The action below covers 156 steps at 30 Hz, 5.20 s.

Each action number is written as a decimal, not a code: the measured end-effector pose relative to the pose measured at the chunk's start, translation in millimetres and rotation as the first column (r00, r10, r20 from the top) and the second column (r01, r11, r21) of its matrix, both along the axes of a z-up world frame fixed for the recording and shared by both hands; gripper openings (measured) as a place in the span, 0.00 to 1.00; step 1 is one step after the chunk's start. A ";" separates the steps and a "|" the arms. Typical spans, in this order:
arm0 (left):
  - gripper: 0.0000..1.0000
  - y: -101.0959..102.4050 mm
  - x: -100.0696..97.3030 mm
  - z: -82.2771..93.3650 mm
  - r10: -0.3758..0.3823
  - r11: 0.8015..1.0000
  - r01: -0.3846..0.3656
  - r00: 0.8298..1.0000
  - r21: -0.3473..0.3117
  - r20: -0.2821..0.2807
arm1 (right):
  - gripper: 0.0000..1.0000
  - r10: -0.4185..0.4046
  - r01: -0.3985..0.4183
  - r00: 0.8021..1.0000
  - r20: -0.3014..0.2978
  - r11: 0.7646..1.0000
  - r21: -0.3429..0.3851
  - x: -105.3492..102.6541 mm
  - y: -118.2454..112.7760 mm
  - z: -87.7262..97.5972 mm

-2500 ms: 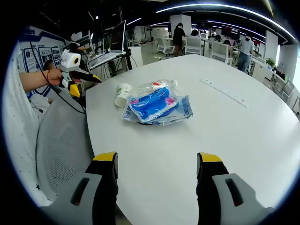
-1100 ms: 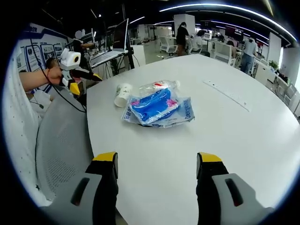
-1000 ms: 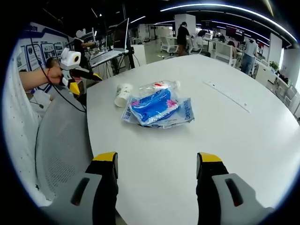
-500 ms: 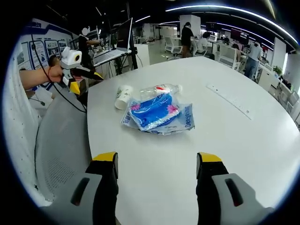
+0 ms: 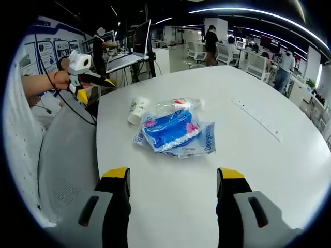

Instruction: Arrange the tabletop items into an orderly group along one side of the table until the central work area is clear of visible clutter.

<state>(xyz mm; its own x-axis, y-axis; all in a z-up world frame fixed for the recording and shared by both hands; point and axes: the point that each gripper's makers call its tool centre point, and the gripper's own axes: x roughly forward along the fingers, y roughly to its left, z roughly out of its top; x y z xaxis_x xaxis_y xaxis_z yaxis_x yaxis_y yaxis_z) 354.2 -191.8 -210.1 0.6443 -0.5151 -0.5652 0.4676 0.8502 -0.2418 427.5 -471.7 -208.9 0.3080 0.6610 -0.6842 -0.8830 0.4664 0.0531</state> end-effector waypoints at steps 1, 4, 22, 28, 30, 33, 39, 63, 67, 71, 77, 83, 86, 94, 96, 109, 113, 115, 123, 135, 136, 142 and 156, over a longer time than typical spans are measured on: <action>1.00 0.0 1.2 1.4 0.001 1.000 -0.001 1.000 -0.001 0.004 | 0.67 0.004 -0.004 1.000 0.001 1.000 -0.002 2.0 0.9 0.4; 1.00 -0.8 3.5 4.2 0.000 1.000 0.000 1.000 0.000 0.009 | 0.67 0.013 -0.013 1.000 0.003 1.000 -0.002 6.0 4.3 2.2; 1.00 -1.4 15.8 8.5 0.018 1.000 -0.017 1.000 -0.018 0.019 | 0.66 0.093 -0.093 0.996 0.009 0.996 -0.003 35.1 36.4 0.1; 1.00 -2.0 21.2 12.4 0.021 1.000 -0.020 0.999 -0.023 0.028 | 0.66 0.112 -0.112 0.994 0.012 0.994 0.001 43.6 45.1 0.2; 1.00 -3.1 22.1 12.9 0.018 1.000 -0.017 0.999 -0.021 0.029 | 0.66 0.118 -0.118 0.993 0.015 0.993 0.001 46.7 47.9 0.4; 1.00 -4.1 23.1 13.5 0.017 1.000 -0.016 0.999 -0.024 0.031 | 0.66 0.127 -0.127 0.992 0.017 0.992 0.001 50.2 51.9 -0.2; 1.00 -7.3 22.9 14.3 0.015 1.000 -0.014 0.999 -0.025 0.030 | 0.65 0.150 -0.150 0.988 0.024 0.989 0.002 57.3 60.3 -1.4; 1.00 -4.8 24.0 8.6 0.045 0.998 -0.044 0.999 -0.035 0.016 | 0.63 0.210 -0.210 0.978 0.003 0.978 -0.009 77.8 82.1 -22.1; 1.00 -4.1 24.5 7.0 0.053 0.998 -0.053 0.998 -0.037 0.014 | 0.62 0.221 -0.221 0.975 -0.001 0.975 -0.012 82.3 85.4 -26.2; 1.00 -6.1 24.6 5.3 0.055 0.998 -0.054 0.998 -0.041 0.010 | 0.61 0.235 -0.235 0.972 -0.002 0.972 -0.016 85.5 88.9 -29.6; 1.00 -6.8 25.3 3.3 0.063 0.997 -0.062 0.998 -0.051 0.002 | 0.60 0.250 -0.250 0.968 -0.010 0.968 -0.019 91.7 93.4 -35.6; 1.00 -6.7 26.4 3.2 0.071 0.996 -0.070 0.998 -0.054 0.003 | 0.57 0.266 -0.266 0.964 -0.015 0.964 -0.024 95.0 97.8 -41.5; 1.00 -7.1 27.1 3.4 0.075 0.996 -0.074 0.997 -0.058 0.003 | 0.57 0.273 -0.274 0.962 -0.019 0.961 -0.027 97.5 100.3 -45.0; 0.99 -7.8 29.0 1.1 0.080 0.995 -0.080 0.997 -0.060 -0.002 | 0.52 0.291 -0.292 0.956 -0.028 0.956 -0.035 103.1 103.0 -54.0; 0.99 -7.4 29.6 0.8 0.087 0.994 -0.087 0.996 -0.066 -0.003 | 0.51 0.295 -0.296 0.955 -0.029 0.955 -0.037 104.7 104.0 -56.4; 0.99 -6.3 30.4 -1.4 0.109 0.991 -0.109 0.994 -0.079 -0.004 | 0.43 0.327 -0.328 0.944 -0.035 0.943 -0.052 113.0 112.6 -68.2; 0.99 -6.1 31.0 -1.7 0.115 0.990 -0.115 0.993 -0.086 -0.004 | 0.40 0.335 -0.336 0.942 -0.032 0.940 -0.055 115.6 112.7 -70.4; 0.99 -6.0 31.0 -2.6 0.114 0.990 -0.114 0.993 -0.084 -0.005 | 0.39 0.332 -0.334 0.943 -0.035 0.941 -0.056 116.5 112.5 -71.4; 0.99 -7.5 31.3 -3.6 0.120 0.989 -0.120 0.993 -0.091 -0.007 | 0.29 0.345 -0.346 0.938 -0.028 0.936 -0.058 120.3 114.5 -75.8; 0.98 -6.7 31.2 -6.7 0.132 0.987 -0.133 0.991 -0.095 -0.015 | 0.17 0.360 -0.360 0.933 -0.022 0.931 -0.063 125.5 116.6 -81.9; 0.98 -6.7 31.2 -7.0 0.133 0.986 -0.134 0.991 -0.095 -0.016 | 0.15 0.358 -0.359 0.933 -0.024 0.931 -0.062 126.1 116.5 -82.8; 0.98 -7.7 31.0 -8.4 0.132 0.986 -0.134 0.991 -0.099 -0.019 | 0.06 0.366 -0.366 0.931 -0.016 0.929 -0.061 127.4 116.8 -82.7; 0.97 -9.8 29.6 -9.4 0.126 0.987 -0.128 0.992 -0.095 -0.023 | 0.01 0.374 -0.374 0.928 -0.014 0.926 -0.058 125.3 115.7 -81.3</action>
<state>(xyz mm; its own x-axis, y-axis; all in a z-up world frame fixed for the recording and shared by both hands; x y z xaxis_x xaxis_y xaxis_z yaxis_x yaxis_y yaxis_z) 383.8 -201.6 -219.5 0.6988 -0.4822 -0.5284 0.3527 0.8749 -0.3320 552.8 -355.9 -290.2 0.0448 0.6865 -0.7258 -0.9937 0.1051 0.0380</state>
